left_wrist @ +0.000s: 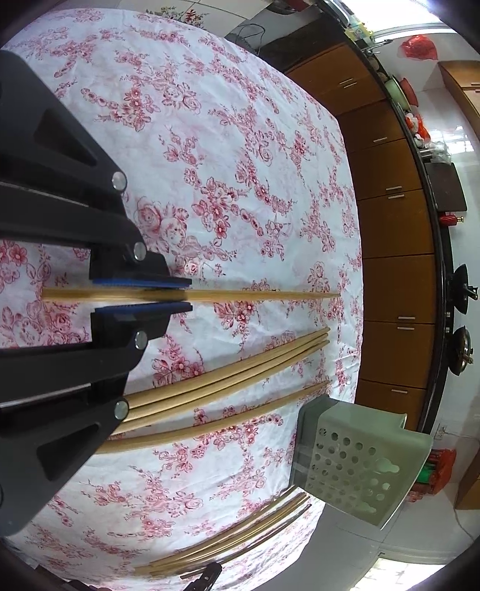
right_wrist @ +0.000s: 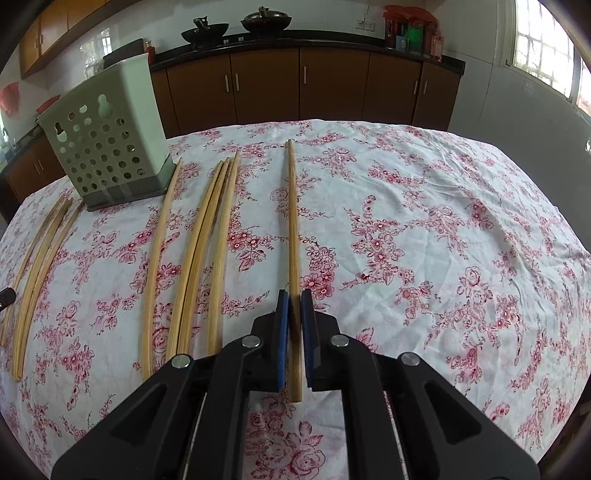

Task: Organize utensils
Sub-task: 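Grasp a bamboo chopstick with the left tool while the right tool grasps another chopstick, then lift the chopsticks upright with the left tool while the right tool carries its chopstick over the green basket, then open the left tool over the basket while the right tool releases its chopstick too, then grasp another chopstick with the left tool while the right tool grasps one too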

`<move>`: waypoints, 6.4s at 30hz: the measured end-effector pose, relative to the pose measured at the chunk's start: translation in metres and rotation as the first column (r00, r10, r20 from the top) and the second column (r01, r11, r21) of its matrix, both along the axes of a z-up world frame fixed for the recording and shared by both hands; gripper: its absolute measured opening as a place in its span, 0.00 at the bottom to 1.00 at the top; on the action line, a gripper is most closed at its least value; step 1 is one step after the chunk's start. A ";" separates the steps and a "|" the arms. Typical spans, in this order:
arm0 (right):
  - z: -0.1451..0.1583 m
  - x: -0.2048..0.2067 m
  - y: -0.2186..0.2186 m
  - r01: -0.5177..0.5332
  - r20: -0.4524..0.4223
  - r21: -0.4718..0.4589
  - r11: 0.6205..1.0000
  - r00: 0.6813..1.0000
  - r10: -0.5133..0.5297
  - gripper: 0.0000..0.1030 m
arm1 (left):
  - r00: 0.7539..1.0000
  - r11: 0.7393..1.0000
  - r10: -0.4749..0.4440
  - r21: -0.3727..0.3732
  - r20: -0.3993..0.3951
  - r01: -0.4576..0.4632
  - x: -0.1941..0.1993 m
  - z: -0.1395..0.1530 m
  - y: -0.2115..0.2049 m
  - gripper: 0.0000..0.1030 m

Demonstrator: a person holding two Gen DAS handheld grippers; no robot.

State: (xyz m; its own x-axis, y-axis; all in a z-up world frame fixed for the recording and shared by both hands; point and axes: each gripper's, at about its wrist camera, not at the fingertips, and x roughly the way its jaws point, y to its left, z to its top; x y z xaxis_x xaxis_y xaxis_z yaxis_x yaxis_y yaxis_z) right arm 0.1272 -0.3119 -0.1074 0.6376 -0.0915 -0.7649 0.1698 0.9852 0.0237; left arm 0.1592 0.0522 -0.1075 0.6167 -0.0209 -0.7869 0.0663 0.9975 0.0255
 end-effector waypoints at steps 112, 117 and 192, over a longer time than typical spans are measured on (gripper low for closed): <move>0.215 0.021 0.058 -0.227 0.597 0.035 0.973 0.786 0.162 0.33 | 0.837 0.955 -0.056 -0.215 0.545 0.204 0.047 0.205 -0.094 0.25; 0.226 -0.003 0.043 -0.191 0.634 0.028 0.981 0.762 0.130 0.33 | 0.814 0.948 -0.005 -0.257 0.580 0.190 0.024 0.218 -0.072 0.34; -0.001 0.001 0.001 -0.046 0.012 0.010 0.999 0.999 0.046 0.08 | 0.999 0.988 0.054 -0.145 -0.005 -0.054 0.014 -0.003 0.008 0.10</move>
